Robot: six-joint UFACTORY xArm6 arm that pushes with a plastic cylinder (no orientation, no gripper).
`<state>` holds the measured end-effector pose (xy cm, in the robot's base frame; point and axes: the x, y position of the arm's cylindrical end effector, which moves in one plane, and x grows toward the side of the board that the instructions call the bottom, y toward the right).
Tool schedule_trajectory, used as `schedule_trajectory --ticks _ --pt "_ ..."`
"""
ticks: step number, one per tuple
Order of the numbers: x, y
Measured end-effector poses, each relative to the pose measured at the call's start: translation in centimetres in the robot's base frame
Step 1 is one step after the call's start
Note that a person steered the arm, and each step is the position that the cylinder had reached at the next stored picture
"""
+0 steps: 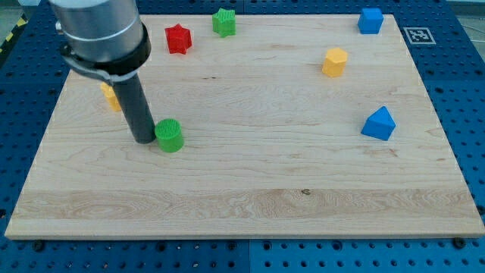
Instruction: Slightly move the green circle towards top right side
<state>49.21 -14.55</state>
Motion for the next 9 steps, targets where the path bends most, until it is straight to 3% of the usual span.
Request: schedule_trajectory --ticks 3,9 --pt "2.3 2.5" --pt "-0.4 3.9"
